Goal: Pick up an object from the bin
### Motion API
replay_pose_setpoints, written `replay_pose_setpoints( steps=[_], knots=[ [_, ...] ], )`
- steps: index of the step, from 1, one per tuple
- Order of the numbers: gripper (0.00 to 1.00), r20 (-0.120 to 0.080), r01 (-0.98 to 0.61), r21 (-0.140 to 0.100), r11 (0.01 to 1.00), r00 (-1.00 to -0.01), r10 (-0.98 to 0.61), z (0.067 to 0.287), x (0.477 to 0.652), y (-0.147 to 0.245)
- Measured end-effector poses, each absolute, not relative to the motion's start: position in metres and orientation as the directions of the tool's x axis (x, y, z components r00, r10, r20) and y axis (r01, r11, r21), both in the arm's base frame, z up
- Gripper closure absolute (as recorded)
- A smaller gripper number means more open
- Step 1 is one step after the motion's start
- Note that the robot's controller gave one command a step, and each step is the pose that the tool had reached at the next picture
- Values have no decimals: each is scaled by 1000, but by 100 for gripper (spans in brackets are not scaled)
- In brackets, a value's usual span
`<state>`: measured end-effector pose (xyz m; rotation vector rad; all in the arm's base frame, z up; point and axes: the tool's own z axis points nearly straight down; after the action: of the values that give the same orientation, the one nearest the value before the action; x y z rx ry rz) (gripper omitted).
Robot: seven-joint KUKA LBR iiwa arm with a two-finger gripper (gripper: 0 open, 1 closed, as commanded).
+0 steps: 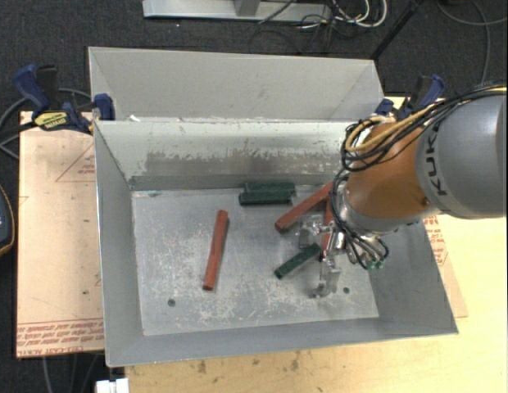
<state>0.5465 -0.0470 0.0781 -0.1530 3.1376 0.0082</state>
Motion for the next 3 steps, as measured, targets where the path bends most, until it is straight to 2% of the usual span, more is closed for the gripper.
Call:
replay_pose_setpoints(
  steps=[1, 2, 3],
  knots=[
    [0, -4, -409, 1, 913, -913, -409, 70, 579, -13],
    [100, -3, -409, 0, 912, -912, -409, 71, 579, -14],
    [100, -6, -666, -2, 746, -746, -666, 71, 615, 8]
  ],
)
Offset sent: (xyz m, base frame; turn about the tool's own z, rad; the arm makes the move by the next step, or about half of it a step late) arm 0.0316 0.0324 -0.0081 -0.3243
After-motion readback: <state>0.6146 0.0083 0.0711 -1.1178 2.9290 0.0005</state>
